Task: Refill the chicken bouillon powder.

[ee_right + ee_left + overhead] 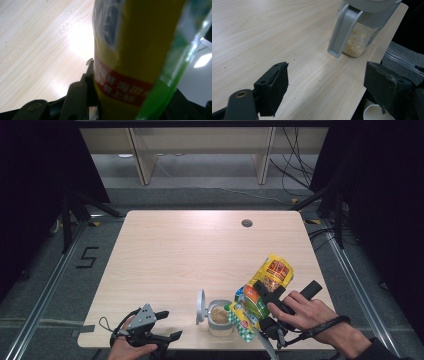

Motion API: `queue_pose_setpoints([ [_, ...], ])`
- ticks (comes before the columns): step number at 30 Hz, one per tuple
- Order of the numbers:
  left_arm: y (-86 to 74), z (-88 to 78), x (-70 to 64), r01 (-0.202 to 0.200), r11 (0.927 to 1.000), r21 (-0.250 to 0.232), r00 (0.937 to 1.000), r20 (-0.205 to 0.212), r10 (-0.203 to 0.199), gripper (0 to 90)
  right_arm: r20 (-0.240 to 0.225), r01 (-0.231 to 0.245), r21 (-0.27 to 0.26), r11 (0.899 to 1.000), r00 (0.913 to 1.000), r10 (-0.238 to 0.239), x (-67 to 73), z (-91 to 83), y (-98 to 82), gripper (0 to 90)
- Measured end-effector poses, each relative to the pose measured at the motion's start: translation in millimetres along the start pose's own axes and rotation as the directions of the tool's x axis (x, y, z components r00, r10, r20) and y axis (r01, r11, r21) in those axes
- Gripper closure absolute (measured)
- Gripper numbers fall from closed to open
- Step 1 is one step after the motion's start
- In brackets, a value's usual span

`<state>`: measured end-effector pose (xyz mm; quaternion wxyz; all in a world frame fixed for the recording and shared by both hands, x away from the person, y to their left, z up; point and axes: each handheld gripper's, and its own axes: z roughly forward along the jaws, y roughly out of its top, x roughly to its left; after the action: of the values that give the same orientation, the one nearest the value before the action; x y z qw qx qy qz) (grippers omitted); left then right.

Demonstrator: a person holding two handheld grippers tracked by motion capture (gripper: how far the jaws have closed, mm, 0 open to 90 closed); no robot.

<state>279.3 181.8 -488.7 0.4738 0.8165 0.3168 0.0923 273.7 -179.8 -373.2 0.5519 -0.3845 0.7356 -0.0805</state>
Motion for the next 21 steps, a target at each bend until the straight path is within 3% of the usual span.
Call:
queue_pose_setpoints([
  [1,0.1,-0.1,-0.1,0.001,1.0,0.0,1.0,0.0,-0.001,19.1,0.0,0.007,-0.001,1.0,1.0,-0.007,-0.3,0.2,0.0,61.5],
  [2,0.1,-0.2,0.0,0.001,1.0,0.0,1.0,0.0,-0.001,19.1,-0.008,-0.036,0.007,0.999,0.9993,0.036,2.0,-0.7,1.2,61.5],
  [9,0.4,-0.5,-0.2,0.0,1.0,0.006,1.0,-0.002,0.0,19.1,-0.002,-0.037,0.008,0.999,0.9993,0.037,2.6,-1.3,1.0,61.5],
  [10,0.4,-0.5,-0.1,0.0,1.0,0.006,1.0,-0.002,0.0,19.1,0.005,0.01,0.0,1.0,0.9999,-0.01,0.1,-0.5,-0.3,61.5],
  [19,-0.1,0.6,-1.3,0.015,0.9998,-0.015,0.9999,0.006,-0.015,19.1,0.001,0.012,0.002,1.0,0.9999,-0.012,-0.5,-0.6,-0.5,61.5],
  [21,0.1,-0.3,0.0,-0.001,1.0,-0.001,1.0,-0.001,0.001,19.1,0.009,0.009,0.002,1.0,0.9999,-0.009,0.1,-0.5,-0.2,61.5],
])
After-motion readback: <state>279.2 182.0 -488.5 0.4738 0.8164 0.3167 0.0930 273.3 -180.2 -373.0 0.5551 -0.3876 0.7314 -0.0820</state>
